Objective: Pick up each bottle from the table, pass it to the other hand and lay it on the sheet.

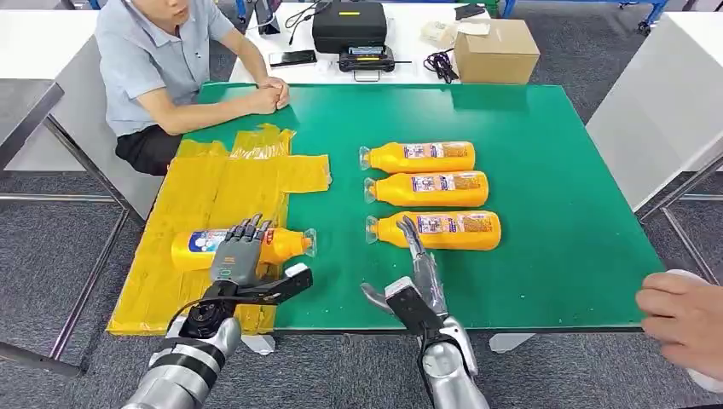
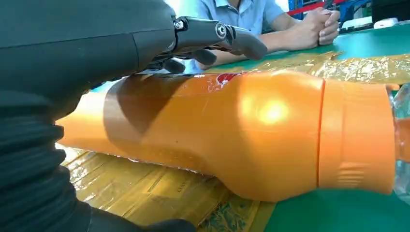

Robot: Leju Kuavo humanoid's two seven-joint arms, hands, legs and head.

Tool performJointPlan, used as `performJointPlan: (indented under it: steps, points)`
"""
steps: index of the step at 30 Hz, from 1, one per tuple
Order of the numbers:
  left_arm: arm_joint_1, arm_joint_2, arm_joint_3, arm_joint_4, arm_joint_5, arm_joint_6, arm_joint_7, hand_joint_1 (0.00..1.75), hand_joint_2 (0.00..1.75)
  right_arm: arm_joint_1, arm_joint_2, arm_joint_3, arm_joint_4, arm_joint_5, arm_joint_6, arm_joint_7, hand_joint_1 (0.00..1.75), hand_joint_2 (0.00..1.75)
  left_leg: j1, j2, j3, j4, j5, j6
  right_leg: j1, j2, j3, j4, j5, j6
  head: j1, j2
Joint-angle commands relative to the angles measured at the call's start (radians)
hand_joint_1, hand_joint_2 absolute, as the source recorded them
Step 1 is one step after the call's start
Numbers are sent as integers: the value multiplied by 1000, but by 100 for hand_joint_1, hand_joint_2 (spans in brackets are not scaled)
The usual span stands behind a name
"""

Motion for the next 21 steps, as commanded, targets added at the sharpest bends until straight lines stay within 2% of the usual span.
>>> performJointPlan:
  steps: [1, 7, 10, 12, 19, 21]
  points:
    - [-22, -14, 81, 142, 1, -32, -29, 0, 175, -39, -26, -5, 79, 6, -7, -1, 0, 175, 1, 2, 3, -2, 0, -1, 1, 2, 3, -2, 1, -2, 0, 0]
    - [-13, -20, 46, 119, -1, 6, -30, 0, 175, -31, -23, -10, 67, 9, -18, -2, 0, 175, 1, 2, 5, -1, 0, -2, 1, 1, 5, -2, 1, -3, 0, 0]
    - [6, -29, -41, 42, -1, 14, -44, 0, 175, -21, -23, -20, 52, 11, -26, 0, 0, 175, 1, 0, 5, -1, 0, -1, 1, 0, 5, -1, 0, -2, 0, 0]
    - [47, -46, -115, -84, -1, -13, -62, 0, 175, -7, -23, -33, 30, 14, -38, -1, 0, 175, 1, 0, 5, -1, 0, -1, 1, 0, 5, -1, 0, -2, 0, 0]
    - [63, -44, -132, -124, 0, -42, -44, 0, 175, -3, -24, -34, 22, 14, -36, 0, 0, 175, 0, 1, 2, 0, -1, -1, 1, 0, 3, -1, -1, -2, 0, 0]
    - [94, -48, -193, -213, -1, -16, -82, 0, 175, 11, -22, -45, 2, 20, -50, -1, 0, 175, 1, 0, 1, 0, -1, -2, 1, 0, 1, -1, -1, -2, 0, 0]
